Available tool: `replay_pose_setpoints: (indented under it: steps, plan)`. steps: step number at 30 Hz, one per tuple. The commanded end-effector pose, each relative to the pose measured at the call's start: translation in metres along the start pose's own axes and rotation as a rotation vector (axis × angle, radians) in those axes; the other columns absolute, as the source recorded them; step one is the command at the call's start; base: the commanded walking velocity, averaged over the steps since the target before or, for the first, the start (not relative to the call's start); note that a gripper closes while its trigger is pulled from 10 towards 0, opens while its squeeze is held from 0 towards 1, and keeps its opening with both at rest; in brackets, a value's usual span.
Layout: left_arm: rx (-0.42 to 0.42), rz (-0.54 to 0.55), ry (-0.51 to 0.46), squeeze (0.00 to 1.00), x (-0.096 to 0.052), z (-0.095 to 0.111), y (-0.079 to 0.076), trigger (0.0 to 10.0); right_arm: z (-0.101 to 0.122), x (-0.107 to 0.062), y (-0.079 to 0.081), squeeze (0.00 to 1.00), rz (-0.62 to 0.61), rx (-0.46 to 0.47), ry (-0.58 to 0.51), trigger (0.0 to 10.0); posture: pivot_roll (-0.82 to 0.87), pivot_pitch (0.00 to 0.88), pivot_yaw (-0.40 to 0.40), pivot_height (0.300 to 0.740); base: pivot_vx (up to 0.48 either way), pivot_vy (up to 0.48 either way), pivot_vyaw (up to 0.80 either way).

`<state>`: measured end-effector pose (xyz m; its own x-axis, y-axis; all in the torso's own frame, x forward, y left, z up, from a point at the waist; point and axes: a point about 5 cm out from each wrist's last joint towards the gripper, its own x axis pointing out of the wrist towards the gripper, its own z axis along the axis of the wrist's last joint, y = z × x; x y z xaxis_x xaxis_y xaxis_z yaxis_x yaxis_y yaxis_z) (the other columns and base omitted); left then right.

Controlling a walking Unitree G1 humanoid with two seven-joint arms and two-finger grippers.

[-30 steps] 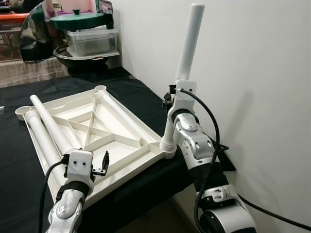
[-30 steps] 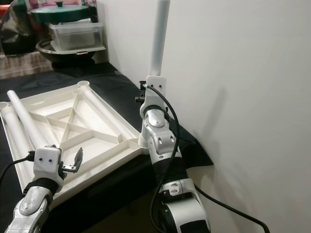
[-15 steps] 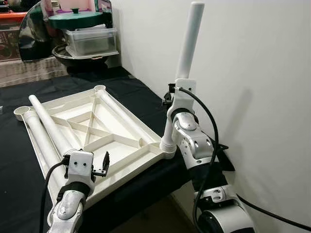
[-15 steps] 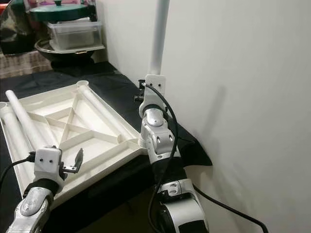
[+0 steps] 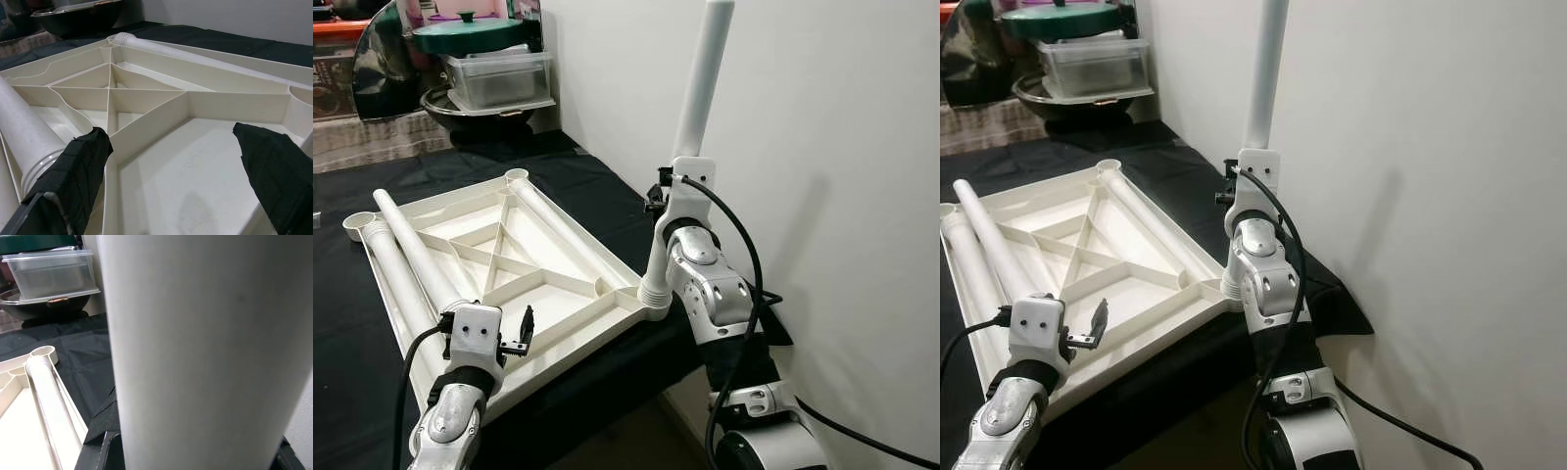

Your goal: Building children table

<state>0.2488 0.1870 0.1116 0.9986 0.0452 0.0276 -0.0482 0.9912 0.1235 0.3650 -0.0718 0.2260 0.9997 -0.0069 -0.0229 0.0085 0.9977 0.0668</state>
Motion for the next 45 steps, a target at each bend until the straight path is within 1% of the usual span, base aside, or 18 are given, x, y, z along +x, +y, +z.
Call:
replay_pose_setpoints:
  steps: [1, 10, 14, 20, 32, 33, 35, 36, 37, 40, 41, 45]
  plan:
    - [0.010, 0.002, -0.004, 0.00, 0.002, -0.001, 0.000, 10.0, -0.027, -0.003, -0.003, 0.00, -0.006, 0.008, 0.118, 10.0, 0.02, 0.000, -0.069, 0.740, 0.000, 0.000, 0.00]
    - [0.010, -0.001, -0.008, 0.00, 0.003, 0.000, -0.001, 10.0, -0.023, -0.004, -0.003, 0.00, 0.000, 0.008, 0.099, 10.0, 0.02, 0.000, -0.069, 0.740, 0.000, 0.000, 0.00]
    - [0.009, -0.002, -0.007, 0.00, 0.003, -0.001, -0.001, 10.0, -0.018, -0.009, -0.002, 0.00, 0.016, 0.015, 0.075, 10.0, 0.01, 0.000, -0.066, 0.740, 0.000, 0.000, 0.00]
    - [0.011, -0.004, -0.006, 0.00, 0.003, -0.001, -0.001, 10.0, -0.018, -0.012, -0.003, 0.00, 0.022, 0.013, 0.069, 10.0, 0.01, 0.000, -0.064, 0.740, 0.000, 0.000, 0.00]
    - [0.010, -0.010, -0.007, 0.00, 0.003, -0.001, -0.002, 10.0, -0.009, -0.014, -0.002, 0.00, 0.038, 0.021, 0.051, 10.0, 0.01, 0.000, -0.063, 0.740, 0.000, 0.000, 0.00]
    - [0.010, -0.010, -0.007, 0.00, 0.003, -0.001, -0.002, 10.0, -0.008, -0.014, -0.002, 0.03, 0.041, 0.023, 0.050, 10.0, 0.01, 0.000, -0.063, 0.740, 0.000, 0.000, 0.00]
    - [0.010, -0.009, -0.007, 0.00, 0.003, -0.001, -0.002, 10.0, -0.007, -0.014, -0.002, 0.03, 0.043, 0.024, 0.048, 10.0, 0.01, 0.000, -0.064, 0.740, 0.000, 0.000, 0.00]
    - [0.010, -0.010, -0.007, 0.00, 0.003, -0.001, -0.002, 10.0, -0.006, -0.015, -0.002, 0.49, 0.042, 0.024, 0.043, 10.0, 0.01, 0.000, -0.064, 0.740, 0.000, 0.000, 0.00]
    - [0.010, -0.010, -0.006, 0.00, 0.003, -0.001, -0.002, 10.0, -0.005, -0.015, -0.002, 0.91, 0.040, 0.023, 0.032, 10.0, 0.01, 0.000, -0.064, 0.740, 0.000, 0.000, 0.00]
    - [0.009, -0.010, -0.006, 0.00, 0.003, -0.001, -0.002, 10.0, -0.004, -0.015, -0.003, 0.91, 0.039, 0.021, 0.025, 10.0, 0.01, 0.000, -0.064, 0.740, 0.000, 0.000, 0.00]
    - [0.010, -0.010, -0.005, 0.00, 0.002, -0.001, -0.003, 10.0, -0.002, -0.016, -0.003, 1.00, 0.038, 0.021, 0.018, 10.0, 0.01, 0.000, -0.064, 0.740, 0.000, 0.000, 0.00]
    - [0.010, -0.011, -0.004, 0.00, 0.002, -0.002, -0.002, 10.0, 0.002, -0.017, -0.003, 1.00, 0.039, 0.022, -0.006, 10.0, 0.01, 0.000, -0.062, 0.740, 0.000, 0.000, 0.00]
